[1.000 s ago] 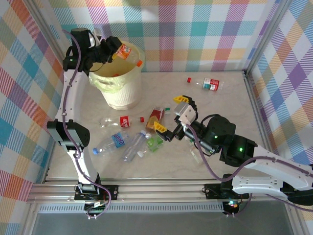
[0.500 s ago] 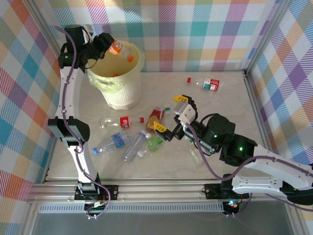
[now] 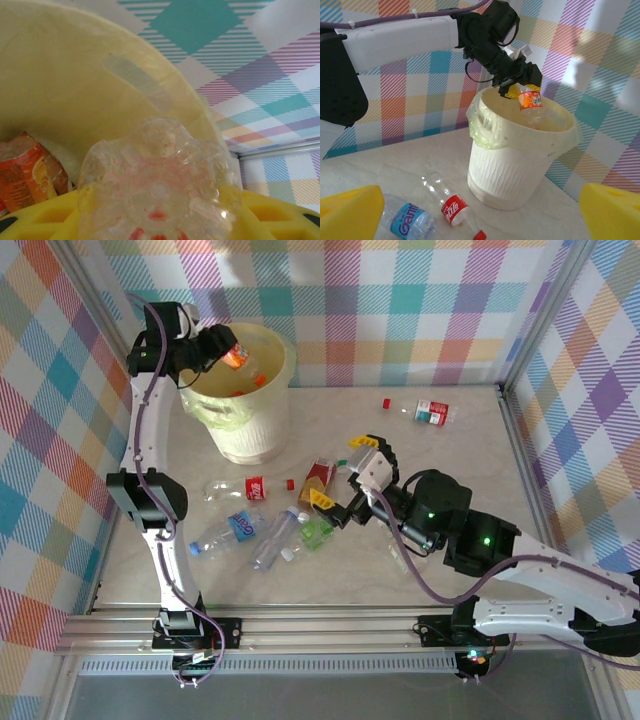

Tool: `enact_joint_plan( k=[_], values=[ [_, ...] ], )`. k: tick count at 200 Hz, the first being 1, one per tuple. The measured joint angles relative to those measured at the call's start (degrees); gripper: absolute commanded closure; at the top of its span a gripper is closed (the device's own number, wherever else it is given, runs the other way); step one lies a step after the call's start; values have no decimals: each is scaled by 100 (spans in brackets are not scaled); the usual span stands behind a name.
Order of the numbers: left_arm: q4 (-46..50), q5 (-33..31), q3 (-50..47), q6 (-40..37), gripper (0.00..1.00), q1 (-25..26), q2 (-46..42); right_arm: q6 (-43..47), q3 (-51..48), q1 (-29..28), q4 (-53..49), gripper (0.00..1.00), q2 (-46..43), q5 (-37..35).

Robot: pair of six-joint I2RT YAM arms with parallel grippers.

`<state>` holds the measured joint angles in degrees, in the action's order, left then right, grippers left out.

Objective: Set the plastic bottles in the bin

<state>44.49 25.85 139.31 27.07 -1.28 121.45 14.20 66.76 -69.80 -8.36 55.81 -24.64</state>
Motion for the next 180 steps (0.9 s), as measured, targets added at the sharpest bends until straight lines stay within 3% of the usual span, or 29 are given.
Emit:
enact_joint_plan(
  k=[82,180],
  values=[
    [957,46,0,-586,43,192,258,-26,11,0,-162,0,50,-2],
    [1766,999,0,-1523,42,555,273,-79,13,0,-208,0,136,-2]
  ],
)
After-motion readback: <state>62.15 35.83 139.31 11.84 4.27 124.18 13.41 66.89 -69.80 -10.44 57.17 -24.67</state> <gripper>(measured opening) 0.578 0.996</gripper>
